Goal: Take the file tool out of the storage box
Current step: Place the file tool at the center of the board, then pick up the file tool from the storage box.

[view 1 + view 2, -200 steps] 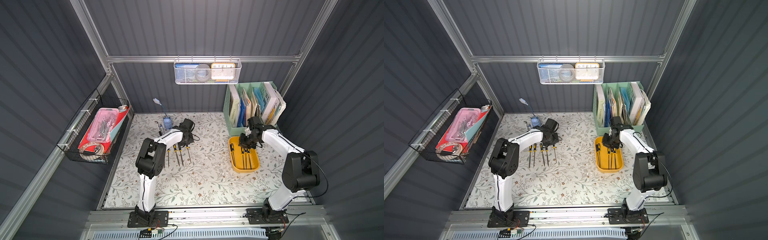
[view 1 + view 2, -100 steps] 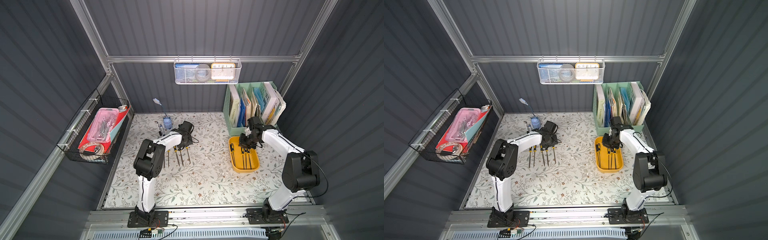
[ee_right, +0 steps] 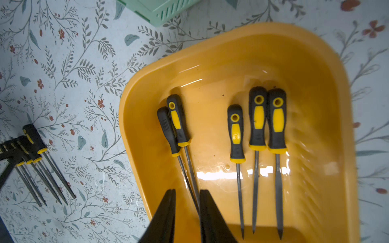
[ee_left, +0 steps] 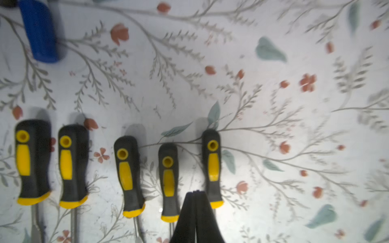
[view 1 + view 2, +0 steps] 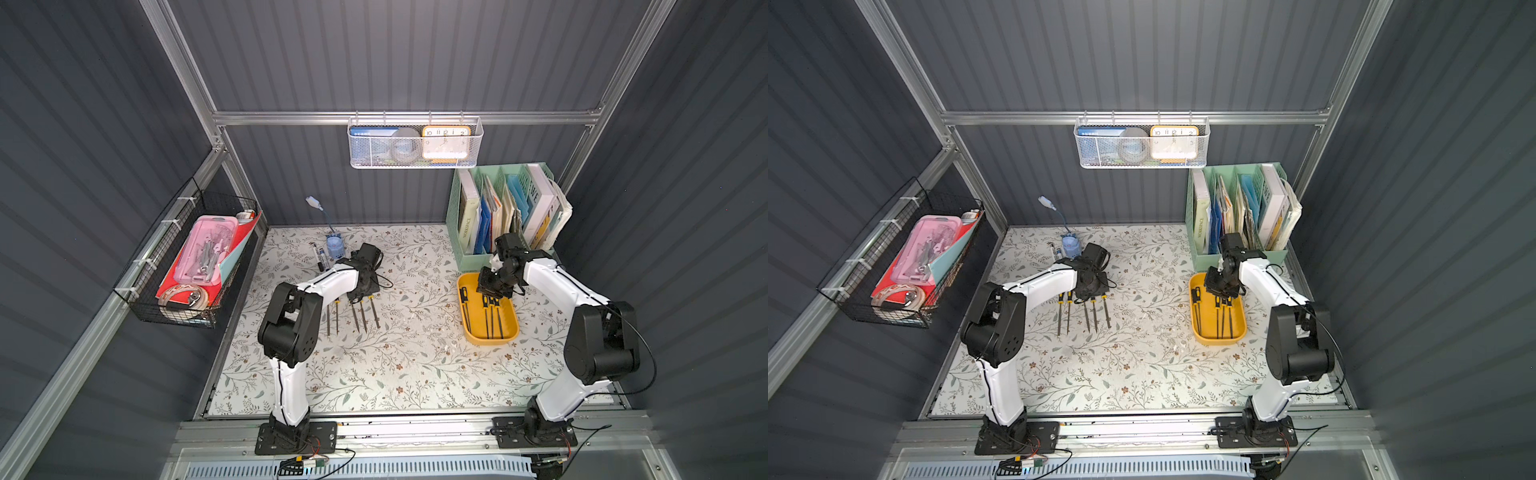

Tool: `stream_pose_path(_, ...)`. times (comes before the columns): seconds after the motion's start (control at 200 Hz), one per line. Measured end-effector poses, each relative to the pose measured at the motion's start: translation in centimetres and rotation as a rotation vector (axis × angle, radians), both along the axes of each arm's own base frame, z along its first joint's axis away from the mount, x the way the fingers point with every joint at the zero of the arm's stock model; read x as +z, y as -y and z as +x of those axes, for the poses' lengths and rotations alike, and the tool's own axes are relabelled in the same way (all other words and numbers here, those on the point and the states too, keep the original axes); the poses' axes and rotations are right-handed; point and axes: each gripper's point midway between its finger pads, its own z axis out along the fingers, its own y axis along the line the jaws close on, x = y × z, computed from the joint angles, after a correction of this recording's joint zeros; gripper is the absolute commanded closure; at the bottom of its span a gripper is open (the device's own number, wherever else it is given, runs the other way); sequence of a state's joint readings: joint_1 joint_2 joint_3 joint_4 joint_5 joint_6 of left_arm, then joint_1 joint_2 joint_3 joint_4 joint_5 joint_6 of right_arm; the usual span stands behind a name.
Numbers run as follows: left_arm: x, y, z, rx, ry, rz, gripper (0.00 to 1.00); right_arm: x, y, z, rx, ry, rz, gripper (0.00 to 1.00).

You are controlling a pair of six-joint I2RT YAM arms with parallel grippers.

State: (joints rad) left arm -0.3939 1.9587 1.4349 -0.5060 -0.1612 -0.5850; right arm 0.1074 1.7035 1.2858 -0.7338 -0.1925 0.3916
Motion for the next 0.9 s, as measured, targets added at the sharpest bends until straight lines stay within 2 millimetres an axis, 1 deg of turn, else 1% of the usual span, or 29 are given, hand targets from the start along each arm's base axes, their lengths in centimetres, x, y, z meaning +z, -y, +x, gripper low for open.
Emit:
stream_pose_path(0.075,3.5,1.0,1.5,-0.017,0.077,-0.043,0.9,-0.3,0.0,0.3,0.007,-0.013,-0.003,0.68)
stream_pose_path(0.15,7.6,1.8,2.7,-0.039,0.167,-0.094,0.87,-1.2,-0.1,0.9,0.008,-0.03,-0.004,0.68)
stream_pose_path(0.27,13.6,2.9,3.1,-0.085,0.288,-0.173,0.86,-2.8,-0.3,1.3,0.009,-0.063,-0.004,0.67)
stream_pose_path(0.32,15.6,3.4,3.1,-0.106,0.33,-0.204,0.85,-3.3,-0.4,1.5,0.011,-0.071,-0.005,0.67)
stream_pose_path(0.38,17.2,3.8,2.9,-0.132,0.363,-0.231,0.85,-3.7,-0.6,1.9,0.016,-0.076,-0.006,0.67)
stream_pose_path(0.46,18.0,4.3,2.8,-0.161,0.378,-0.252,0.85,-4.1,-1.2,2.8,0.028,-0.073,-0.006,0.67)
stream_pose_path(0.54,17.9,4.7,2.6,-0.184,0.372,-0.262,0.85,-4.5,-1.9,3.4,0.042,-0.069,-0.012,0.67)
stream_pose_path(0.62,17.9,4.9,2.5,-0.201,0.369,-0.266,0.85,-5.0,-2.0,3.6,0.048,-0.073,-0.038,0.67)
stream_pose_path(0.685,17.9,5.0,2.5,-0.211,0.368,-0.268,0.85,-5.2,-1.6,3.4,0.044,-0.08,-0.078,0.66)
stream_pose_path(0.745,17.9,5.1,2.4,-0.22,0.368,-0.269,0.85,-5.2,-0.8,3.3,0.033,-0.081,-0.123,0.63)
stream_pose_path(0.825,17.9,5.2,2.4,-0.229,0.366,-0.273,0.84,-4.9,0.3,3.2,0.023,-0.075,-0.181,0.59)
stream_pose_path(0.901,17.9,5.4,2.3,-0.241,0.365,-0.276,0.83,-4.4,1.2,3.0,0.02,-0.069,-0.228,0.58)
